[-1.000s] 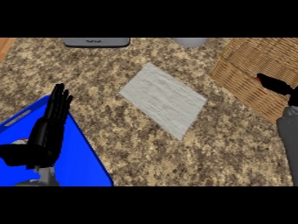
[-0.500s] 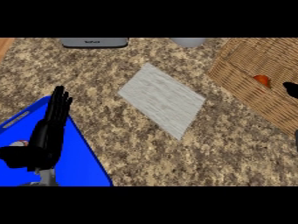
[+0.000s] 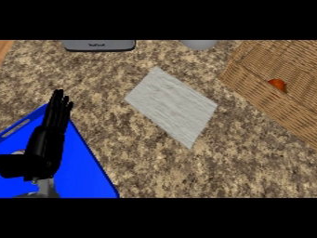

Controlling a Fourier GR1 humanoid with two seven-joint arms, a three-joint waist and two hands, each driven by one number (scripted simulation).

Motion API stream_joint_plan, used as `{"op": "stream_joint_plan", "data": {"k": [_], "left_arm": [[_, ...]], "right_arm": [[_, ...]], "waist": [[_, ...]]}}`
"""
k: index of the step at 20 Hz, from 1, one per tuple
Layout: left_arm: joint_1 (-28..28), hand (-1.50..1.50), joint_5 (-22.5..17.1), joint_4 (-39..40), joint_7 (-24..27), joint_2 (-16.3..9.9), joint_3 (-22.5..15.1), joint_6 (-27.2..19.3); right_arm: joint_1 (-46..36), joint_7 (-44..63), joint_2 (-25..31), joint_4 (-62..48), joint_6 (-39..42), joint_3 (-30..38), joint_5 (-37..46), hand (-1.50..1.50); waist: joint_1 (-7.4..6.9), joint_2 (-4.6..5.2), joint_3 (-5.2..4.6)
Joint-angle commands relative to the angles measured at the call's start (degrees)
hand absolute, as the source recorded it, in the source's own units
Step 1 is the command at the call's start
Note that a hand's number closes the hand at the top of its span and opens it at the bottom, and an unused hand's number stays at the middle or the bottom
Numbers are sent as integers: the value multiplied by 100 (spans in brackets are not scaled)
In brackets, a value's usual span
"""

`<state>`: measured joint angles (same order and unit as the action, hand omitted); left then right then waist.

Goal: Pick the tomato from the placemat and place it in the basket

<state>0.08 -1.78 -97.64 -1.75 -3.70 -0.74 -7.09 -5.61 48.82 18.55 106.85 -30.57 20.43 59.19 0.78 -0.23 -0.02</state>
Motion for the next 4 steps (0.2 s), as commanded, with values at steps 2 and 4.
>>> {"op": "stream_joint_plan", "data": {"k": [2,4], "left_arm": [[-3,0,-373,33,-38,-203,309,308],[69,0,71,37,96,60,-34,-7]], "right_arm": [[957,-511,-113,1086,-68,288,-1135,-150],[1158,-403,-192,1777,297,179,-1174,-150]], "waist": [[-3,4,3],[-8,4,1]]}}
